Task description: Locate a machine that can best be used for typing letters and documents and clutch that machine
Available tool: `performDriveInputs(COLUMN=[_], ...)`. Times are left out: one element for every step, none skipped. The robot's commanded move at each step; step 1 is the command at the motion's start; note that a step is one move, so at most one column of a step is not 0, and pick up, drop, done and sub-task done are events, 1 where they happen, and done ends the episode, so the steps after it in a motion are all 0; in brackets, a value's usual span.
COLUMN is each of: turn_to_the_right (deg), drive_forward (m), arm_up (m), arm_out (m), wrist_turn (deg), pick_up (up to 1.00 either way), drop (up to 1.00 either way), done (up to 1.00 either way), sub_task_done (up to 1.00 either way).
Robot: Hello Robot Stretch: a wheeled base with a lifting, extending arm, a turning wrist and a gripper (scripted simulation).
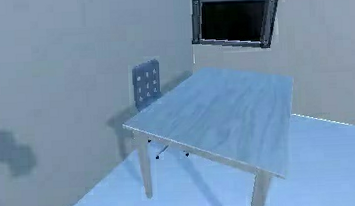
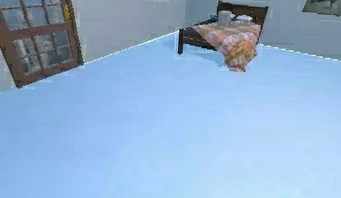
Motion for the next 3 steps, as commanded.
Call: performDriveInputs(turn_to_the_right=[45.0, 45.0, 45.0], drive_forward=[0.0, 0.0, 0.0], arm_up=[0.0, 0.0, 0.0], arm_out=[0.0, 0.0, 0.0], wrist_turn=[0.0, 0.0, 0.0], pick_up=[0.0, 0.0, 0.0], drop=[0.0, 0.0, 0.0], done=[0.0, 0.0, 0.0], sub_task_done=[0.0, 0.0, 0.0])
